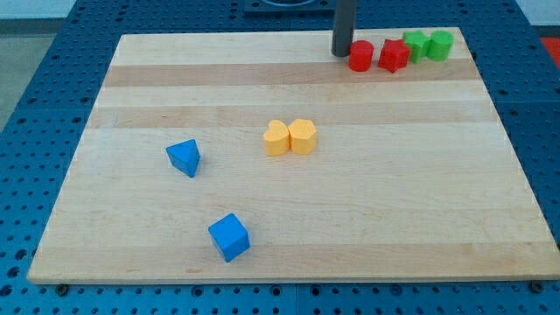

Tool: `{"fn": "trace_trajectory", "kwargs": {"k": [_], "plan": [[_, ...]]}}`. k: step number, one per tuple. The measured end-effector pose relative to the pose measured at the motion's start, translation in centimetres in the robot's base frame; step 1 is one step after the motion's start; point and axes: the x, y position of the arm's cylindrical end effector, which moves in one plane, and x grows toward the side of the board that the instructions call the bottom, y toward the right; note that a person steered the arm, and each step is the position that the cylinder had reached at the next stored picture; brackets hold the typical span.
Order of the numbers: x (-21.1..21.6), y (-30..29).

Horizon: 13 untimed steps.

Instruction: Move the blue triangle to the left of the yellow heart

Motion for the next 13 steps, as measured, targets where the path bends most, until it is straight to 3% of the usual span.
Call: {"fn": "trace_trajectory", "kwargs": {"k": [3, 4, 5, 7, 8, 10, 12, 13], "plan": [[0.0, 3.0], [-0.4, -2.8], [1.6, -12.6], [10.3, -30.4], [12.7, -33.7], [23.1, -34.3], [24.0, -31.1], [22.7, -23.1]]}}
